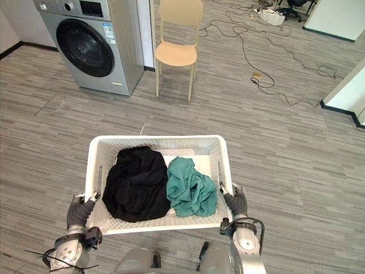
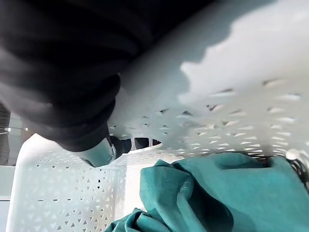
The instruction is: Pick up the laundry basket with both hands and put the clothes into the washing machine.
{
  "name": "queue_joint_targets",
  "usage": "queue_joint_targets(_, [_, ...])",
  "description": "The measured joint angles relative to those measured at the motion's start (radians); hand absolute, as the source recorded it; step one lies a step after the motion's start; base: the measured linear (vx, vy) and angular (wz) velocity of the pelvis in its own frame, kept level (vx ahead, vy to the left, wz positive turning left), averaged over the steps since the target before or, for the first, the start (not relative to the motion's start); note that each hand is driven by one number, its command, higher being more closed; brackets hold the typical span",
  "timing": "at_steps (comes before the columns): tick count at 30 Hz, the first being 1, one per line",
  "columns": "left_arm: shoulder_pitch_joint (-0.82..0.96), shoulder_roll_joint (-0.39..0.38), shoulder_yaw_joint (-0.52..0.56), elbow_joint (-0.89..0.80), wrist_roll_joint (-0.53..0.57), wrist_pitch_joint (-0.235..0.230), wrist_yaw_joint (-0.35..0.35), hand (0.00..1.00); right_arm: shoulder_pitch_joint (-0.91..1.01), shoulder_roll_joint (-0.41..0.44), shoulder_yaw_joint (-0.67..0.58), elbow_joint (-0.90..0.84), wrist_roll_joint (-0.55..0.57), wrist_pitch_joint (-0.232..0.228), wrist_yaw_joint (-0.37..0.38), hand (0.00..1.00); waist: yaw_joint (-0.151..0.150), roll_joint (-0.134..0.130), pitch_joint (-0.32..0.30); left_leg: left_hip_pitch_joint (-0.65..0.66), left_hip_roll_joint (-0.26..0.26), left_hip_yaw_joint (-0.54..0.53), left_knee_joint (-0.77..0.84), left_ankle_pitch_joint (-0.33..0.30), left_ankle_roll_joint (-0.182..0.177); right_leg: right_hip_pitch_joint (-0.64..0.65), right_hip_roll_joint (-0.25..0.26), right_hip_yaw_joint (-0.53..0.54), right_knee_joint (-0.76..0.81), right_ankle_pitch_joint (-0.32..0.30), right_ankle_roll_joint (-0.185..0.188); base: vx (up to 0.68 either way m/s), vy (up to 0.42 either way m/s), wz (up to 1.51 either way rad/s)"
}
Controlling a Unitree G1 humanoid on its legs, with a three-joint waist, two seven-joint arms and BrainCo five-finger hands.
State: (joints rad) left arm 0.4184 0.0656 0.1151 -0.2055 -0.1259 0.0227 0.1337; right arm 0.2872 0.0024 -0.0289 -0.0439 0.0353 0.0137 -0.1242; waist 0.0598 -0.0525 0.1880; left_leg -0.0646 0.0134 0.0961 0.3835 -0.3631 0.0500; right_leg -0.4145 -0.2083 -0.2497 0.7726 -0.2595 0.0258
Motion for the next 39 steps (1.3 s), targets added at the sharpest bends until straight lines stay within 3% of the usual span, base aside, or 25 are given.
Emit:
queue_joint_targets(2, [-0.052,0.0,-0.01,0.063,0.0,0.0,0.0,1.0,-0.023,0.002,-0.024,0.037,0.0,-0.004,0.0,1.0,-0.026,-0.001,-0.002,0.062,-0.015,-0.026,-0.077,-0.007,-0.026,-0.027,0.038,-0.039,-0.391,0.122,0.042,0.49,-0.011,0.46])
queue_joint_targets(3, [-0.058,0.0,-0.009,0.078,0.001,0.001,0.0,1.0,-0.026,0.001,-0.023,0.049,0.0,-0.004,0.0,1.0,-0.033,-0.006,-0.004,0.086,-0.018,-0.026,-0.09,-0.007,-0.028,-0.022,0.046,-0.054,-0.456,0.158,0.038,0.59,-0.064,0.34])
queue_joint_targets(4, [-0.059,0.0,-0.005,0.095,0.001,0.001,0.0,1.0,-0.027,0.001,-0.02,0.07,0.0,-0.004,0.0,1.0,-0.046,-0.015,-0.012,0.127,-0.01,-0.026,-0.096,-0.023,-0.053,-0.019,0.062,-0.062,-0.49,0.202,0.017,0.83,-0.127,0.51])
queue_joint_targets(5, [-0.045,-0.001,-0.001,0.104,0.007,0.013,-0.002,1.0,-0.005,0.004,-0.01,0.079,-0.001,0.002,-0.003,1.0,-0.065,0.007,-0.016,0.172,0.031,-0.041,-0.007,-0.046,-0.093,0.023,0.096,-0.088,-0.452,0.277,-0.086,0.85,-0.162,0.7])
queue_joint_targets(7, [-0.028,-0.022,-0.002,0.101,0.013,0.02,-0.002,1.0,0.012,-0.015,-0.004,0.075,-0.001,0.006,-0.002,1.0,-0.079,0.072,-0.019,0.083,0.113,-0.079,0.306,-0.023,-0.095,0.081,0.158,-0.131,-0.407,0.261,-0.105,0.68,-0.147,0.28])
queue_joint_targets(8, [-0.011,-0.031,0.005,0.089,0.011,0.018,-0.002,1.0,0.018,-0.038,0.017,0.042,-0.001,0.01,-0.002,1.0,-0.061,0.112,-0.028,-0.031,0.172,-0.092,0.567,0.145,-0.08,0.126,0.21,-0.132,-0.406,0.196,-0.123,0.78,-0.138,-0.71])
queue_joint_targets(9, [-0.004,-0.049,0.022,0.087,0.01,0.016,-0.002,1.0,0.015,-0.049,0.035,0.021,-0.001,0.013,-0.003,1.0,-0.029,0.124,-0.029,-0.111,0.216,-0.095,0.736,0.407,-0.079,0.182,0.253,-0.093,-0.422,0.158,-0.132,0.95,-0.13,-0.84])
queue_joint_targets(10, [-0.004,-0.052,0.022,0.085,0.01,0.012,-0.003,1.0,0.015,-0.047,0.039,0.017,-0.001,0.013,-0.003,1.0,-0.014,0.128,-0.03,-0.145,0.235,-0.095,0.812,0.418,-0.077,0.217,0.27,-0.081,-0.434,0.141,-0.131,0.76,-0.085,-0.69])
queue_joint_targets(12, [-0.004,-0.053,0.018,0.074,0.01,0.011,-0.021,1.0,0.0,-0.044,0.029,0.016,0.0,0.013,-0.01,1.0,-0.006,0.106,-0.024,-0.283,0.245,-0.088,0.981,0.318,-0.002,0.374,0.283,-0.021,-0.512,0.1,-0.119,0.81,-0.046,-0.29])
queue_joint_targets(13, [-0.005,-0.054,0.018,0.07,0.01,0.011,-0.023,1.0,-0.003,-0.046,0.029,0.016,0.0,0.013,-0.011,1.0,0.002,0.099,-0.023,-0.304,0.24,-0.078,0.979,0.286,0.004,0.41,0.279,0.004,-0.535,0.096,-0.118,0.85,0.026,-0.63])
queue_joint_targets(16, [0.002,-0.067,0.024,0.042,0.001,-0.008,-0.024,1.0,-0.049,-0.061,0.03,0.023,0.001,0.013,-0.008,1.0,0.052,0.08,-0.012,-0.414,0.174,-0.015,0.652,0.158,-0.066,0.571,0.221,0.088,-0.633,0.043,-0.093,0.57,0.128,-0.71])
queue_joint_targets(18, [-0.006,-0.084,0.03,0.035,0.0,-0.01,-0.024,1.0,-0.085,-0.075,0.027,0.041,0.003,0.013,-0.007,1.0,0.067,0.076,-0.011,-0.449,0.15,0.002,0.377,0.177,-0.102,0.628,0.184,0.096,-0.663,-0.003,-0.057,0.64,0.26,-0.51])
queue_joint_targets(19, [0.0,-0.104,0.043,0.025,0.001,-0.01,-0.024,1.0,-0.115,-0.083,0.026,0.069,0.003,0.008,-0.004,1.0,0.074,0.086,-0.017,-0.444,0.142,0.018,0.148,0.218,-0.156,0.671,0.169,0.11,-0.688,-0.036,-0.03,0.77,0.4,-0.72])
queue_joint_targets(20, [0.005,-0.108,0.053,0.019,0.003,-0.01,-0.024,1.0,-0.136,-0.072,0.027,0.108,0.002,0.0,-0.004,1.0,0.095,0.089,-0.028,-0.441,0.115,0.015,0.146,0.323,-0.162,0.711,0.145,0.146,-0.676,-0.083,0.001,0.65,0.356,-0.59])
queue_joint_targets(22, [-0.005,-0.095,0.066,0.023,0.012,-0.003,-0.024,1.0,-0.16,-0.051,0.026,0.16,0.001,-0.002,-0.004,1.0,0.083,0.039,-0.036,-0.446,0.053,0.021,0.249,0.223,-0.073,0.65,0.07,0.178,-0.46,-0.101,0.025,0.79,0.409,0.02])
queue_joint_targets(23, [-0.004,-0.092,0.066,0.029,0.012,0.0,-0.023,1.0,-0.17,-0.049,0.024,0.186,-0.001,-0.004,-0.001,1.0,0.074,0.025,-0.028,-0.412,0.039,0.051,0.284,0.169,-0.038,0.544,0.04,0.234,-0.162,-0.049,0.094,0.88,0.437,0.27])
queue_joint_targets(24, [-0.006,-0.086,0.066,0.038,0.012,0.004,-0.022,1.0,-0.174,-0.042,0.022,0.199,-0.011,-0.003,-0.001,1.0,0.069,0.015,-0.023,-0.367,0.015,0.057,0.294,0.128,-0.023,0.468,0.021,0.263,0.059,0.038,0.12,0.86,0.407,0.17])
queue_joint_targets(26, [0.009,-0.082,0.064,0.035,0.02,0.018,-0.021,1.0,-0.143,-0.027,0.02,0.191,-0.016,0.006,0.0,1.0,0.058,0.018,-0.014,-0.188,-0.017,0.063,0.254,0.063,-0.027,0.355,-0.005,0.259,0.391,0.095,0.113,0.69,0.263,0.06])
queue_joint_targets(28, [0.031,-0.075,0.053,0.001,0.026,0.017,-0.021,1.0,-0.094,-0.01,0.022,0.13,-0.029,0.005,0.001,1.0,0.053,0.035,-0.01,-0.014,-0.016,0.057,0.142,0.038,-0.028,0.284,0.001,0.184,0.441,0.083,0.093,0.63,0.193,-0.1])
queue_joint_targets(30, [0.039,-0.049,0.052,-0.05,0.025,0.01,-0.021,1.0,-0.052,0.005,0.022,0.046,-0.029,-0.007,0.001,1.0,0.029,0.044,-0.008,0.095,-0.015,0.028,0.048,0.017,-0.037,0.183,0.0,0.073,0.376,0.05,0.056,0.6,0.107,0.21])
queue_joint_targets(32, [0.021,-0.042,0.047,-0.068,0.024,0.003,-0.021,1.0,-0.035,0.021,0.002,-0.002,-0.029,-0.01,0.001,1.0,-0.006,0.034,-0.014,0.183,-0.001,-0.01,-0.008,-0.009,-0.069,0.104,-0.002,-0.059,0.145,0.019,0.041,0.65,-0.002,0.5])
queue_joint_targets(35, [0.003,-0.041,0.046,-0.046,0.025,0.002,-0.021,1.0,-0.036,0.024,-0.003,0.003,-0.029,-0.011,0.001,1.0,-0.019,0.031,-0.017,0.286,0.032,-0.029,-0.027,-0.049,-0.131,0.084,0.068,-0.097,-0.345,0.125,0.029,0.59,-0.065,0.4])
queue_joint_targets(37, [0.003,-0.05,0.044,-0.021,0.041,0.003,-0.021,1.0,-0.026,0.013,0.0,0.02,-0.029,-0.006,-0.001,1.0,-0.05,0.034,-0.021,0.215,0.06,-0.102,0.287,-0.069,-0.145,0.096,0.098,-0.046,-0.278,0.234,-0.055,0.69,-0.2,0.91])
queue_joint_targets(38, [0.0,-0.072,0.04,-0.015,0.047,0.011,-0.021,1.0,-0.023,-0.008,-0.001,0.019,-0.029,-0.006,-0.003,1.0,-0.052,0.08,-0.024,0.159,0.096,-0.122,0.426,-0.034,-0.125,0.11,0.122,-0.077,-0.247,0.204,-0.064,0.82,-0.227,0.36])
queue_joint_targets(39, [0.017,-0.103,0.053,-0.015,0.058,0.013,-0.02,1.0,-0.029,-0.038,0.02,0.015,-0.027,-0.002,-0.003,1.0,-0.021,0.14,-0.018,0.032,0.176,-0.099,0.712,0.221,-0.072,0.15,0.181,-0.063,-0.232,0.119,-0.093,0.78,-0.155,-0.44])
